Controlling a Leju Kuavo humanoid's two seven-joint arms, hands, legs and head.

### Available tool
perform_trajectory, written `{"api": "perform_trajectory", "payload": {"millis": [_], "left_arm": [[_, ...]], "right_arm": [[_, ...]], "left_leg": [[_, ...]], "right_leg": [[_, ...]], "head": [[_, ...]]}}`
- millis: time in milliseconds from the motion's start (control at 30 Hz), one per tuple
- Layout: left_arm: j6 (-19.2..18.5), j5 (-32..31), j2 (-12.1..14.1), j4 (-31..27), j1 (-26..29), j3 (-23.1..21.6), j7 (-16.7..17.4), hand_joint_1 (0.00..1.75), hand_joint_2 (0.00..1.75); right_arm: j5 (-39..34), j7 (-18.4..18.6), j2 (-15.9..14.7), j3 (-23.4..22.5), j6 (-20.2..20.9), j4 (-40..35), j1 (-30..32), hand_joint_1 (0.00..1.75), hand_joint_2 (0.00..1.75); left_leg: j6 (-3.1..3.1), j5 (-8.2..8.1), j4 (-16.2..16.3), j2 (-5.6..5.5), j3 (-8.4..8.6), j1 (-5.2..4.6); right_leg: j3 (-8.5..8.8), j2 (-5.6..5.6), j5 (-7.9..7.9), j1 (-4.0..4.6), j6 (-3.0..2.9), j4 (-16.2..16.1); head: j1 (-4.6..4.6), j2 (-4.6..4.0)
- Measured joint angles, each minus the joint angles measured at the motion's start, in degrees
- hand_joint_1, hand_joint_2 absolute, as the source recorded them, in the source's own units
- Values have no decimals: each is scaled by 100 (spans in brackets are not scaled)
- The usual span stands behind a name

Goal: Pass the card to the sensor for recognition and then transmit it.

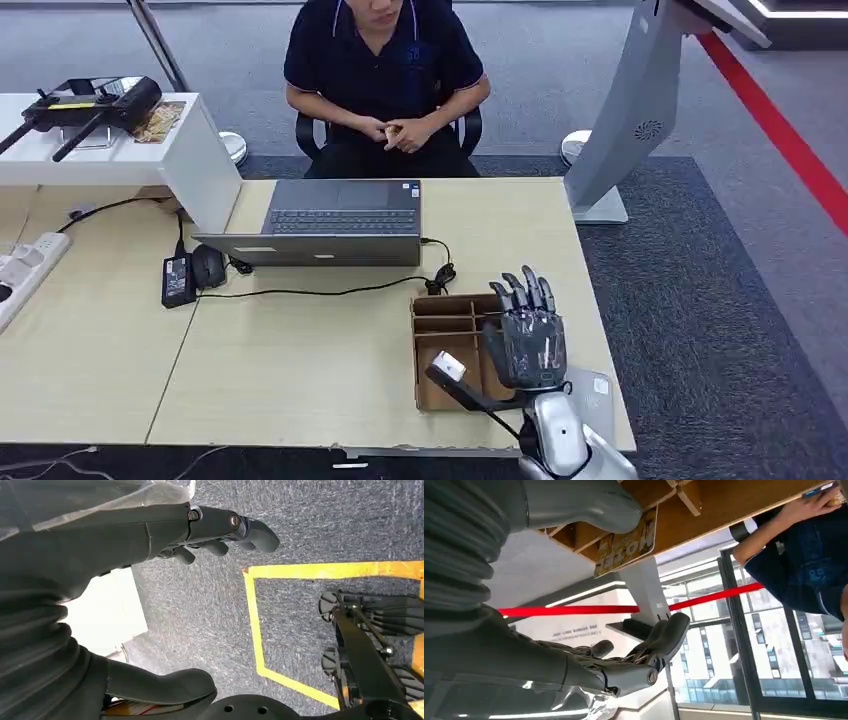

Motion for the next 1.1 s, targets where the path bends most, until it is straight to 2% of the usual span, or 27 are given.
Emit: {"api": "perform_trajectory", "payload": {"millis": [533,1100], "left_arm": [[0,-76,39,35,-5,144,0,0,175],[0,-79,39,44,-9,190,-2,0,175]], "right_arm": [[-4,76,-90,-133,2,59,-5,54,175],[-11,76,-144,-133,2,114,-2,65,175]], "left_leg": [[0,0,0,0,-2,0],[0,0,0,0,-4,0]], "right_leg": [[-3,0,0,0,0,0],[-4,0,0,0,0,0]], "head": [[0,0],[0,0]]}}
